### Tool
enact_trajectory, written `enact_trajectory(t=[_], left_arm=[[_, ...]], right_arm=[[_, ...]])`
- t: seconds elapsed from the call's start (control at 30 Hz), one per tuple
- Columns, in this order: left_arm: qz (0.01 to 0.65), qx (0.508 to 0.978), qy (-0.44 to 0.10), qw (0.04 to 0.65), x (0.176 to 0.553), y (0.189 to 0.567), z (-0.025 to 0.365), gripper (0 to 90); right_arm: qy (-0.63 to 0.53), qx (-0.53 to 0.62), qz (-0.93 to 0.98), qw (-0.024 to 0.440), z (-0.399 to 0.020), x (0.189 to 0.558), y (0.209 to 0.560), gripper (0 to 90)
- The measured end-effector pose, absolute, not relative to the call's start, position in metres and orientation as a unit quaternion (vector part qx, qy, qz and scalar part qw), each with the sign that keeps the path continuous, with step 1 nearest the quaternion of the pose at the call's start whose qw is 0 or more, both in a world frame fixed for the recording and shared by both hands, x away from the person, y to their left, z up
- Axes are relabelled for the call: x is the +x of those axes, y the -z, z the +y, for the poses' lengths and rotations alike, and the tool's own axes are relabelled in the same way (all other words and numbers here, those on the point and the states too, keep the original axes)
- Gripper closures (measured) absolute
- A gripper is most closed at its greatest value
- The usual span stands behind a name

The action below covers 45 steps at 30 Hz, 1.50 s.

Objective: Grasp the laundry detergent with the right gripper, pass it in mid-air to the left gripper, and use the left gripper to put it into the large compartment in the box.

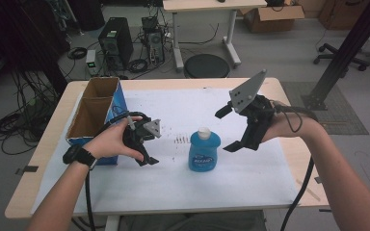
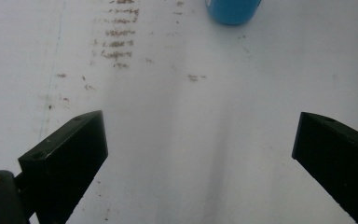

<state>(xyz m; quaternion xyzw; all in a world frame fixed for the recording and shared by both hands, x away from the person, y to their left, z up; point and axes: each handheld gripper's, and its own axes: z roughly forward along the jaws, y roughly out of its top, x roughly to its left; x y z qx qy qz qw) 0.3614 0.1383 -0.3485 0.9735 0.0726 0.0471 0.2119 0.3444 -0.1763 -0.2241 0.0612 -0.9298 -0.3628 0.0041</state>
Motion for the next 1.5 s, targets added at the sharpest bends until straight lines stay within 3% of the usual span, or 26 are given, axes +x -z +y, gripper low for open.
enact_trajectory(t=[0.63, 1.5], left_arm=[[0.068, 0.971, -0.047, 0.226, 0.361, 0.341, 0.142, 3.8], [0.067, 0.968, -0.049, 0.236, 0.36, 0.338, 0.145, 3.8]], right_arm=[[0.402, 0.019, -0.916, 0.007, -0.196, 0.372, 0.267, 2.7], [0.433, -0.012, -0.901, 0.023, -0.199, 0.38, 0.329, 4.4]])
